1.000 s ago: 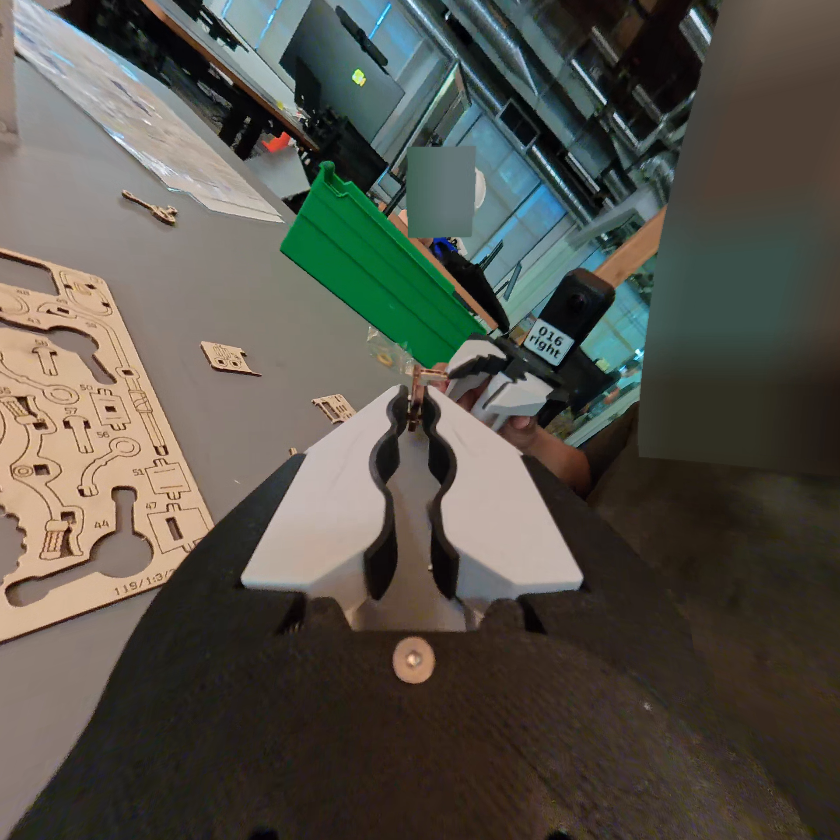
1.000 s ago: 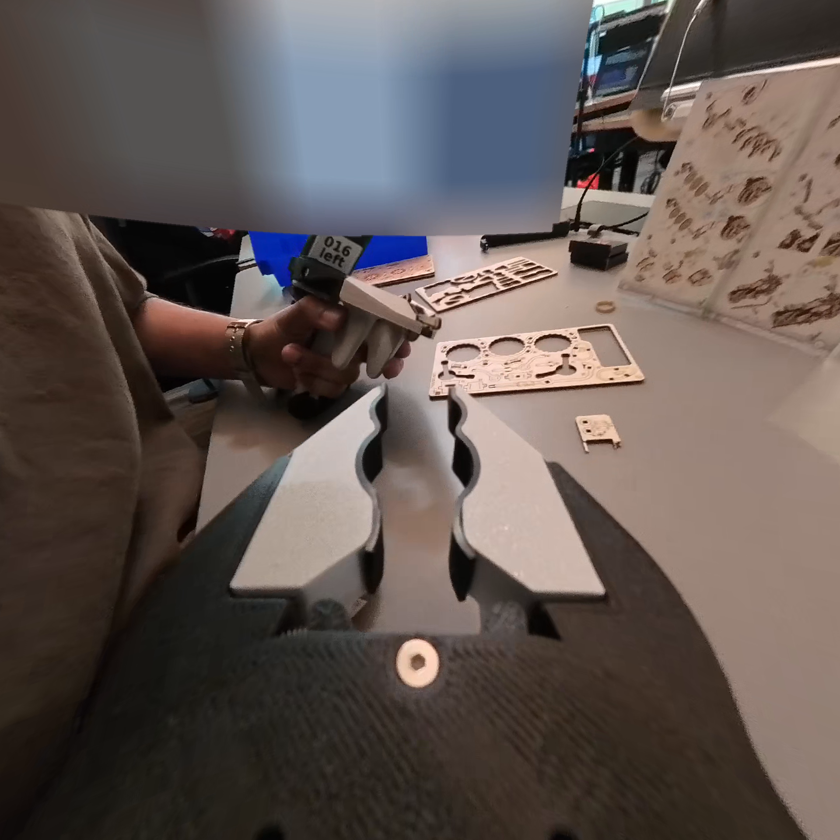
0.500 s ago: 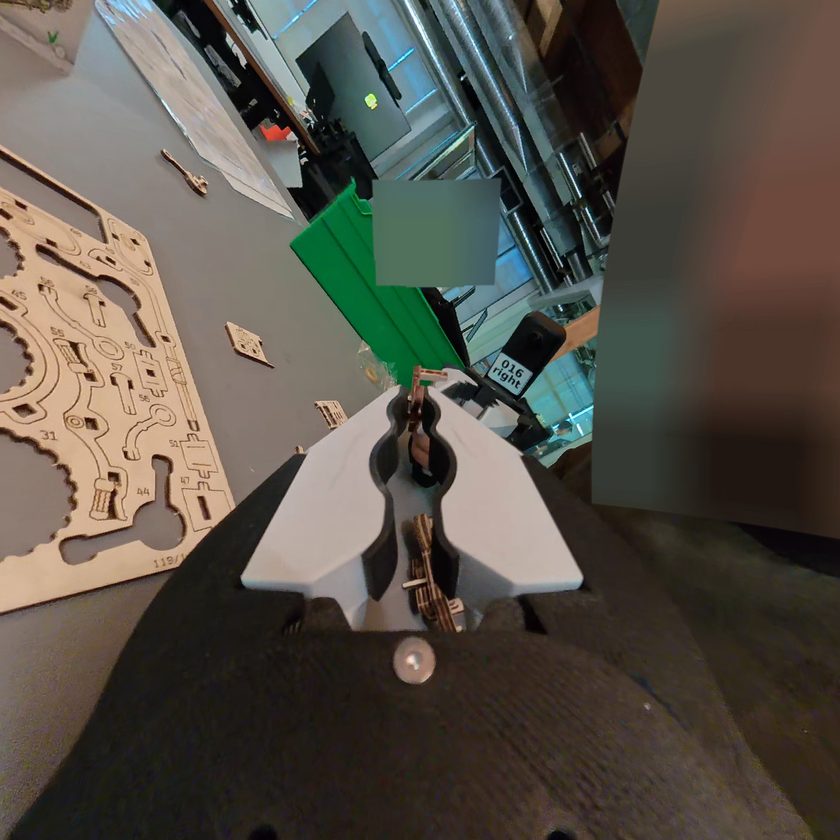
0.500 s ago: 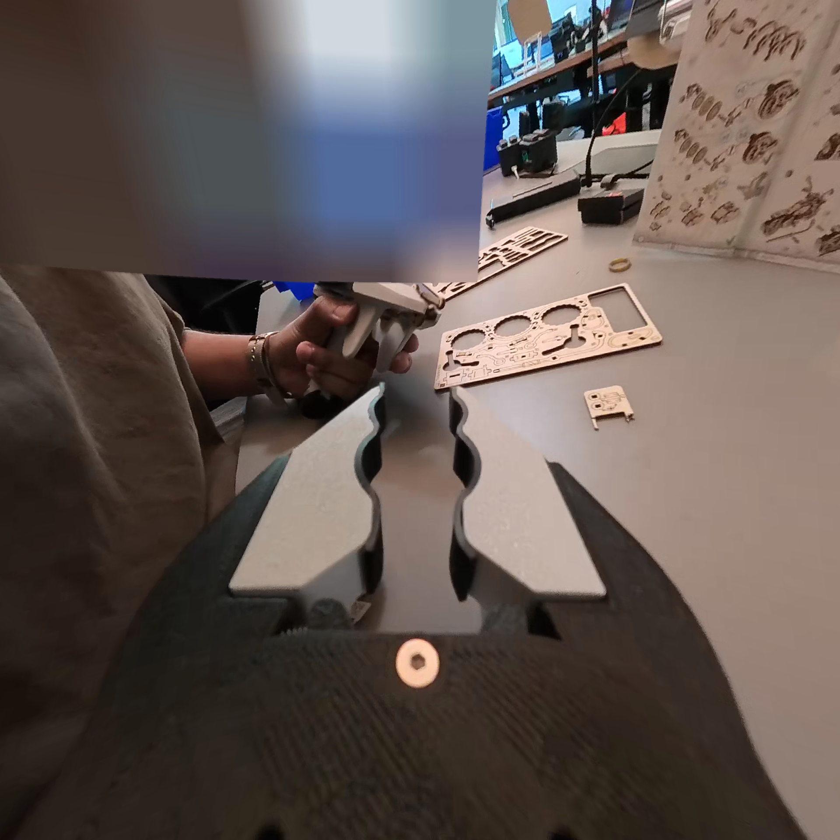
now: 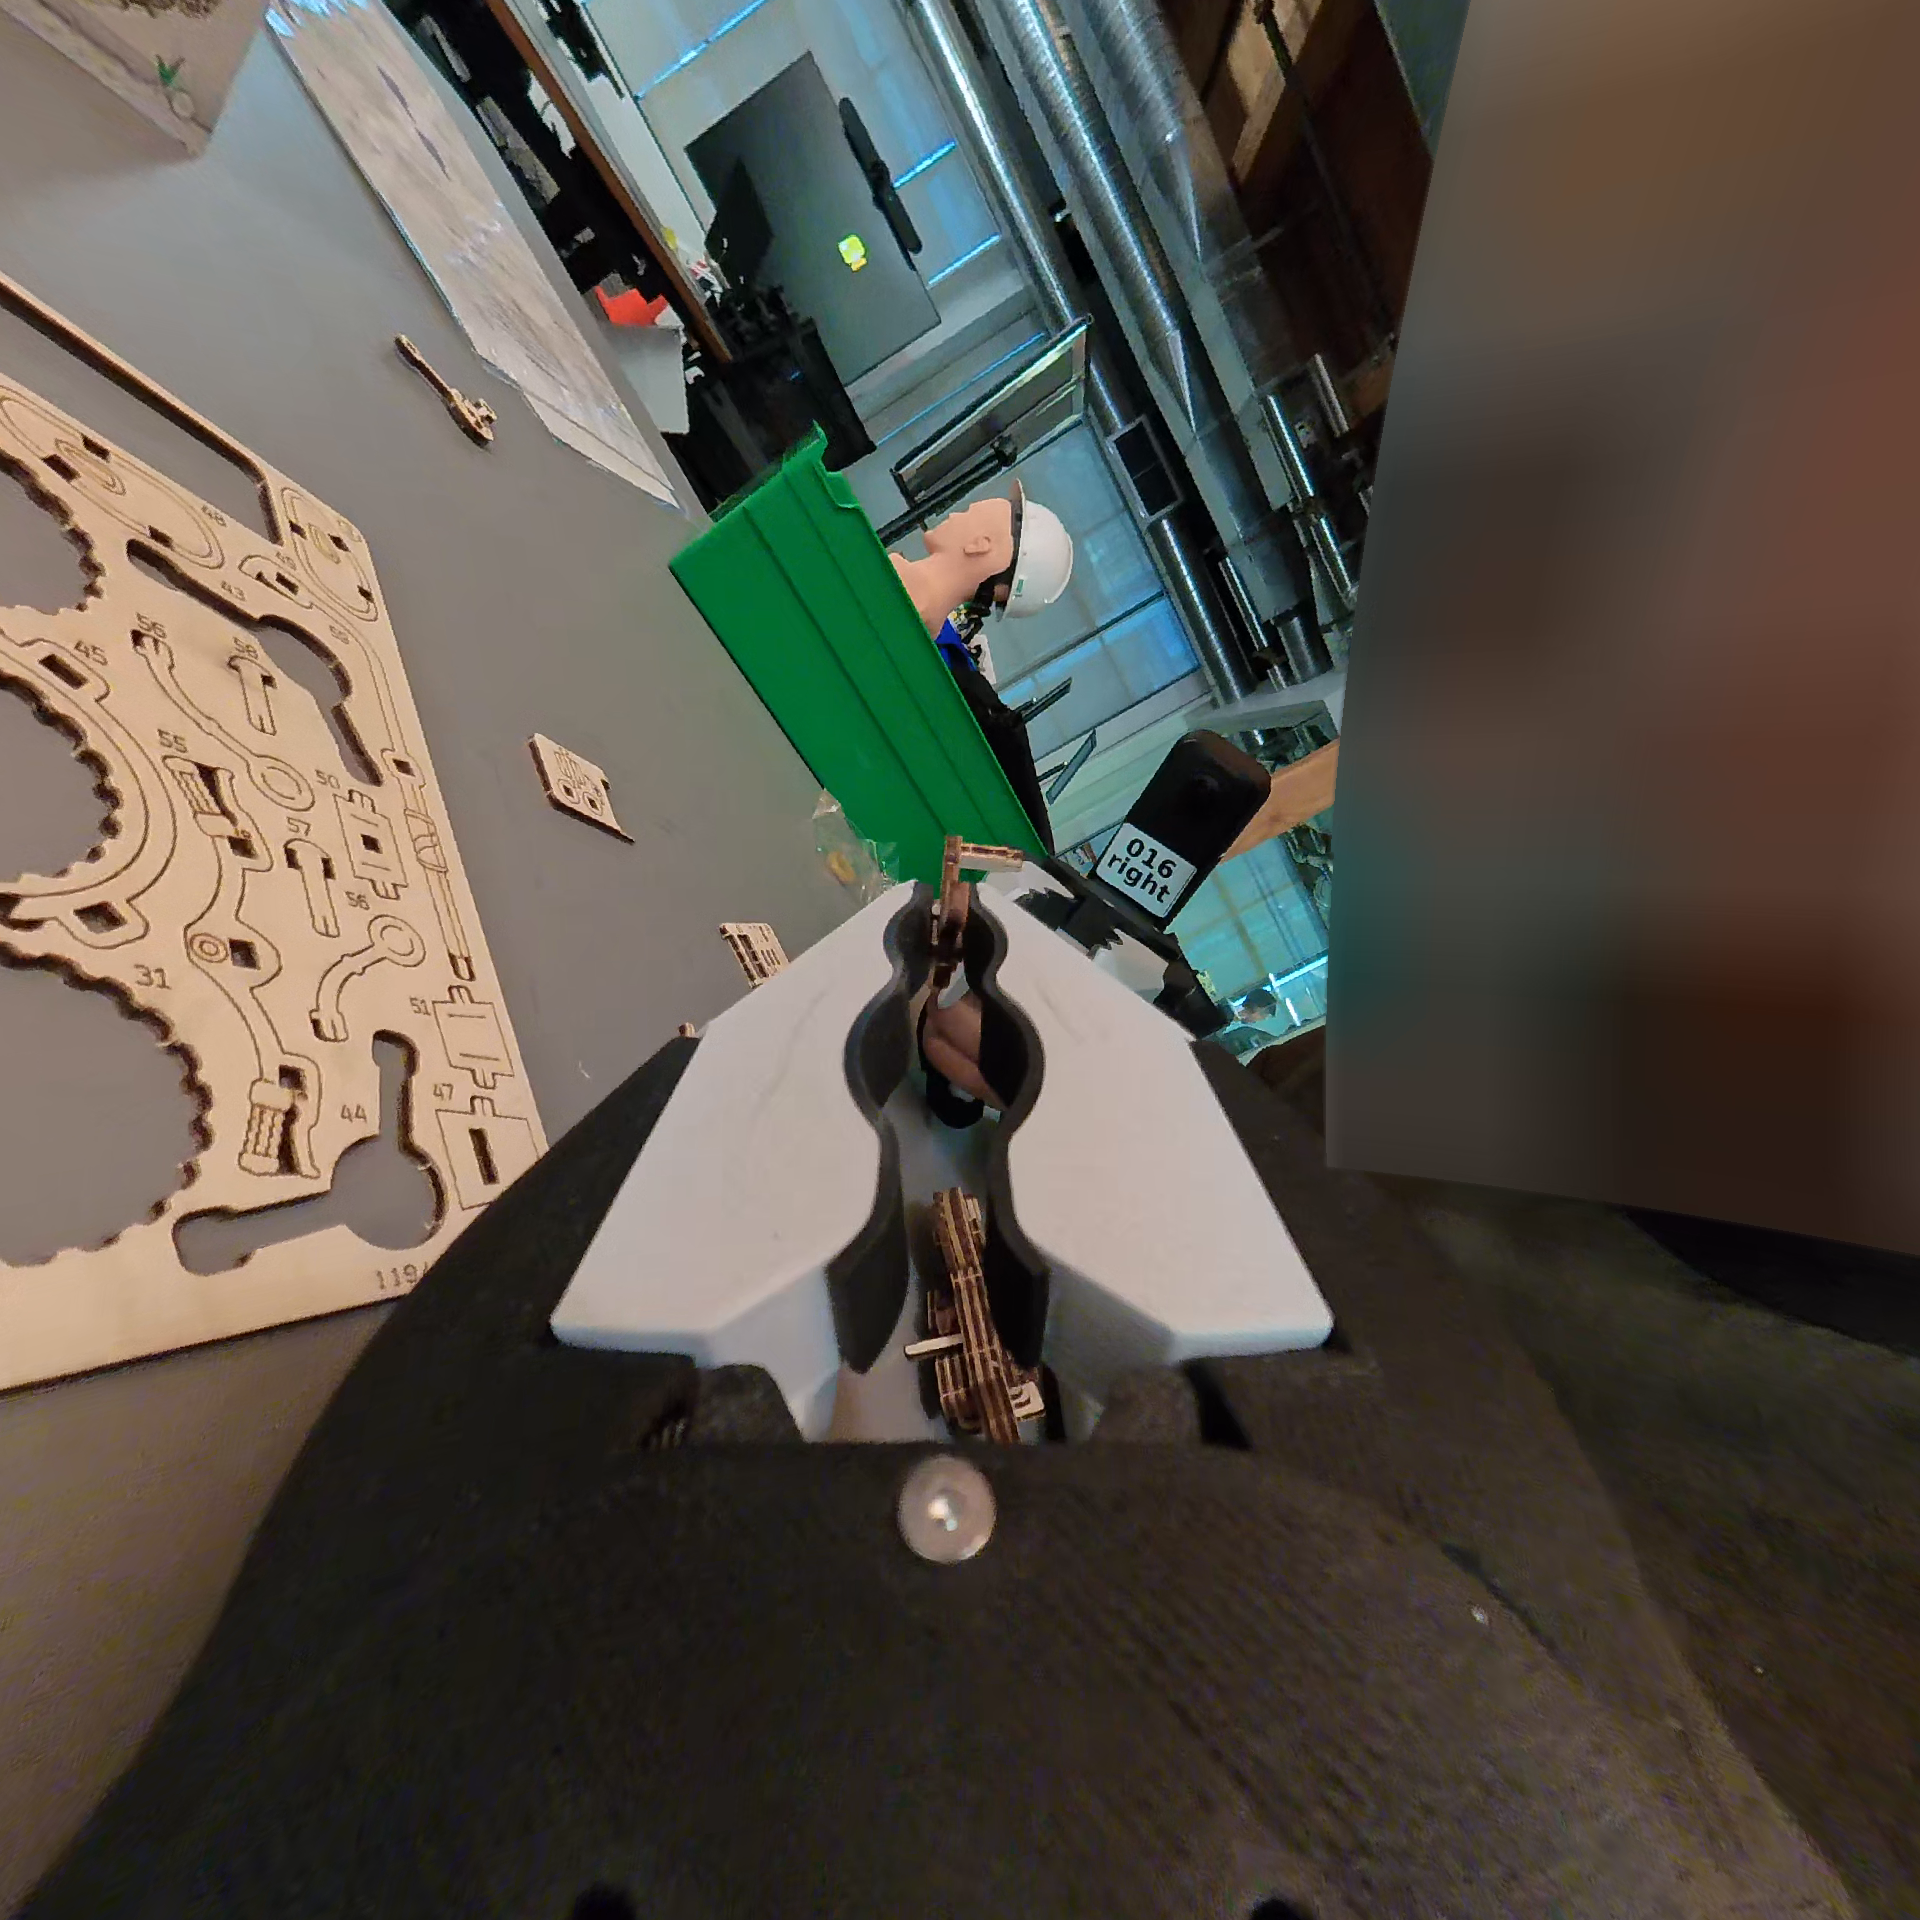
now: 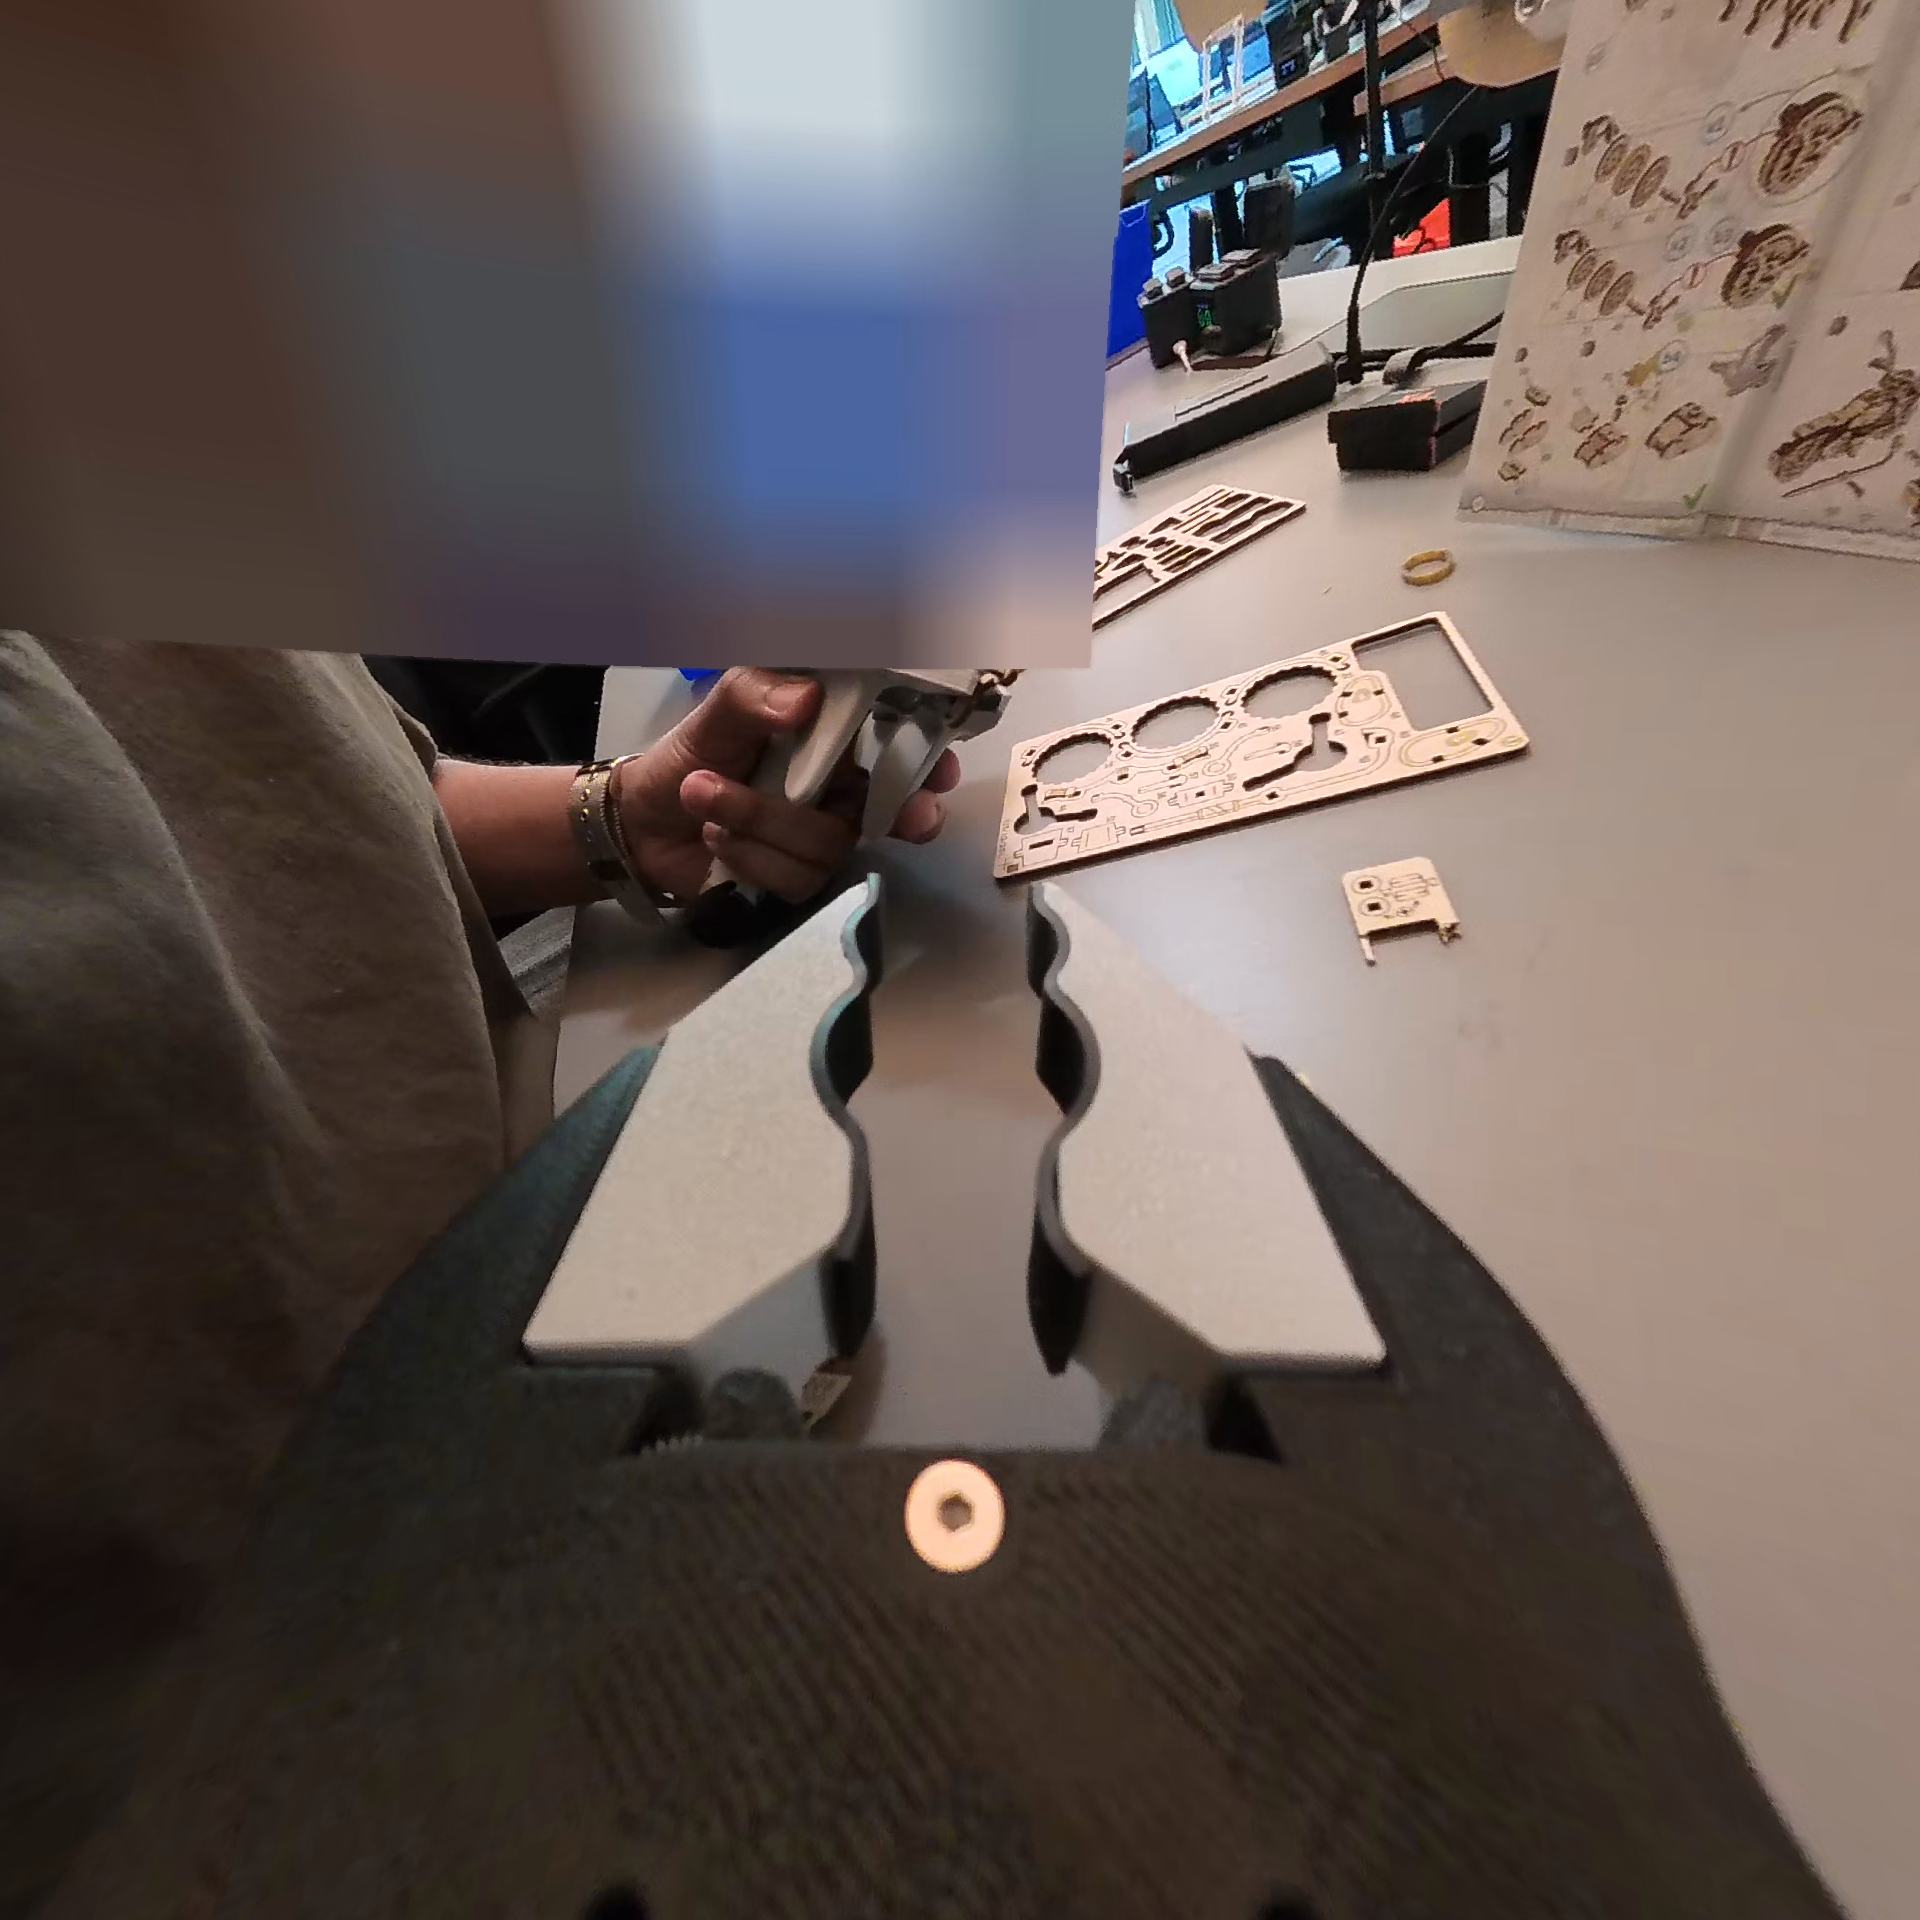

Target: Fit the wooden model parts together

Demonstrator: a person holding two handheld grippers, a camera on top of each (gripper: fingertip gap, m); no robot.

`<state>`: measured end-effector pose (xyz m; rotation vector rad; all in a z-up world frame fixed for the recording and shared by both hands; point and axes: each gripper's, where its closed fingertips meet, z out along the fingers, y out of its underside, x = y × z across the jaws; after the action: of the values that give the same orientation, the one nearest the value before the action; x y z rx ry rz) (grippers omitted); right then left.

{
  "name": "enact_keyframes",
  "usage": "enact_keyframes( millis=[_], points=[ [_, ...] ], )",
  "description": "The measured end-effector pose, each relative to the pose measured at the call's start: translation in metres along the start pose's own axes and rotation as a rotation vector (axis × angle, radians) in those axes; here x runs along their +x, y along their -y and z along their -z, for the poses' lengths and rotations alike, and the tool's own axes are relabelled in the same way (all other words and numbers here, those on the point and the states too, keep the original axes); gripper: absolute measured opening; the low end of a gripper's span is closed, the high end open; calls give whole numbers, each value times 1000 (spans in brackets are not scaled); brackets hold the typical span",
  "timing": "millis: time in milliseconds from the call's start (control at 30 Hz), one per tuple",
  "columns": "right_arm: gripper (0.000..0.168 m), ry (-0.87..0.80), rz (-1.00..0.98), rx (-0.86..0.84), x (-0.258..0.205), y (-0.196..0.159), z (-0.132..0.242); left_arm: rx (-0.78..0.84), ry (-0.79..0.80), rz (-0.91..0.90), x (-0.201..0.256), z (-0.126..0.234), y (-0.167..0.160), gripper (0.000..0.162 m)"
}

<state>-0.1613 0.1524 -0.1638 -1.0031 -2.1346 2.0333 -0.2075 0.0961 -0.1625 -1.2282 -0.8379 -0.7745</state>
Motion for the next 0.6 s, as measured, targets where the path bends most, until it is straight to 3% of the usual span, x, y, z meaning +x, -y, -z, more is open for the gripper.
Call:
enact_keyframes(
  millis=[600],
  points=[
    [26,-3,-30,-6,4,0,-1,8,-3,14,-1,0,2,1]
  ],
)
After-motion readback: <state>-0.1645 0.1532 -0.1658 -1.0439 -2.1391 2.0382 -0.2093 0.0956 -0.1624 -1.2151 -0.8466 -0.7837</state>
